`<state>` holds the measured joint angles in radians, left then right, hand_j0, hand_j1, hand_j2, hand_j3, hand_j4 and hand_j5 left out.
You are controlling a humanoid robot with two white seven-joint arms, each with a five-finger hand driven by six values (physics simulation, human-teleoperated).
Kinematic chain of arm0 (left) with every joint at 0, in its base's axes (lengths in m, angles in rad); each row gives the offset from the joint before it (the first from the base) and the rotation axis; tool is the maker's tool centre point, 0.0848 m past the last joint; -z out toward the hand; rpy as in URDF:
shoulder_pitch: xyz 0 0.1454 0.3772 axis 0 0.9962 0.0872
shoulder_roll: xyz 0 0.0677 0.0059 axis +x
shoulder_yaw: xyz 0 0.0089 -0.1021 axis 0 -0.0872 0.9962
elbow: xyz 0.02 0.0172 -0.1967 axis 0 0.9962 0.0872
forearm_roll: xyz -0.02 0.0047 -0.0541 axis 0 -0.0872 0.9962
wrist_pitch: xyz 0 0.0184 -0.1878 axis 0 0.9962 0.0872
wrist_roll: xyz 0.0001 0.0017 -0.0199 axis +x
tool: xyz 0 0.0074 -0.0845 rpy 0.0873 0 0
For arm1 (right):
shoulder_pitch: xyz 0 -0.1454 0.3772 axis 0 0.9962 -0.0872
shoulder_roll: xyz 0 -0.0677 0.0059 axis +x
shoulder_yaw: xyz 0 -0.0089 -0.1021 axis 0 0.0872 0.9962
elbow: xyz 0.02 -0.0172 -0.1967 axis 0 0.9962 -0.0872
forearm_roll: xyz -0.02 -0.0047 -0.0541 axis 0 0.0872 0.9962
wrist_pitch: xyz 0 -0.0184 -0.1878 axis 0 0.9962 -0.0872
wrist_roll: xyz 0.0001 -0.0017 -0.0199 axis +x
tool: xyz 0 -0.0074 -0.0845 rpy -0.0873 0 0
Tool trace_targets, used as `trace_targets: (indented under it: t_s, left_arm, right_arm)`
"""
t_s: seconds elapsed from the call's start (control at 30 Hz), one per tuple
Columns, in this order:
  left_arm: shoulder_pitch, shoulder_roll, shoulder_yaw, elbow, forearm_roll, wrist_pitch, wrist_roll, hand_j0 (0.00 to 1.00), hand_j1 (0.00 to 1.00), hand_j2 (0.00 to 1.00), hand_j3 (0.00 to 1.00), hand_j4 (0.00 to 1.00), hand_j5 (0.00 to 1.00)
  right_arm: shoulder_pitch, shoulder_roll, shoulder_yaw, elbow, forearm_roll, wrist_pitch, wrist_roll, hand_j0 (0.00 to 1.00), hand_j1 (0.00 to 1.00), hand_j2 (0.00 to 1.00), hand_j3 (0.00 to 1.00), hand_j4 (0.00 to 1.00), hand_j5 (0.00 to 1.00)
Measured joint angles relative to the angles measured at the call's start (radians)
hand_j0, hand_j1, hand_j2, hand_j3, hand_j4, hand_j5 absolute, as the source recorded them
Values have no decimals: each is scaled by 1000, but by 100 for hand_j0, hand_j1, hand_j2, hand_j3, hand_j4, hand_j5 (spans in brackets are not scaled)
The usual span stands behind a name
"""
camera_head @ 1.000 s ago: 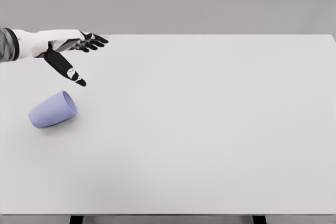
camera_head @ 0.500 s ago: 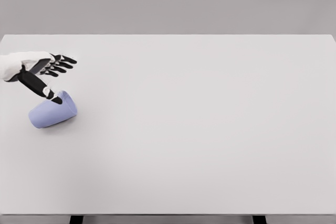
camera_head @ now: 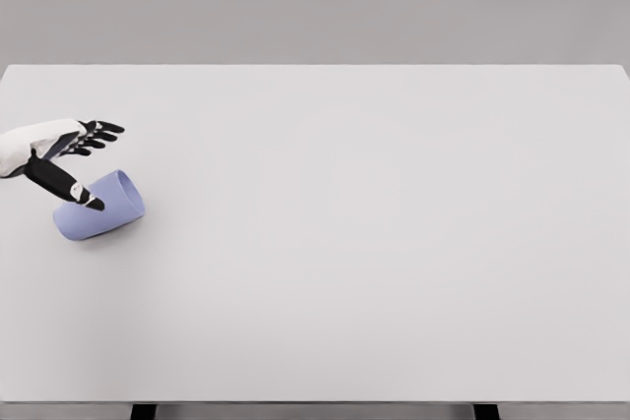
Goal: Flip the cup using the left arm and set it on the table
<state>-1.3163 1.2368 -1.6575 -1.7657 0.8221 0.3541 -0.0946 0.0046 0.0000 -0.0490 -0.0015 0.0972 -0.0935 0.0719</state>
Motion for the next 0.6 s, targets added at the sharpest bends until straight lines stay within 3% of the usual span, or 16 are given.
trace_targets:
  t_s: [0.3,0.6]
  left_arm:
    - [55,34,1,1,-88,-45,37,100,100,100,100,100,100]
    - [86,-11,5,3,-145,-48,39,100,100,100,100,100,100]
  right_arm:
    - [0,0,0,0,0,0,0,100,100,100,100,100,100]
    - [0,0,0,0,0,0,0,100,100,100,100,100,100]
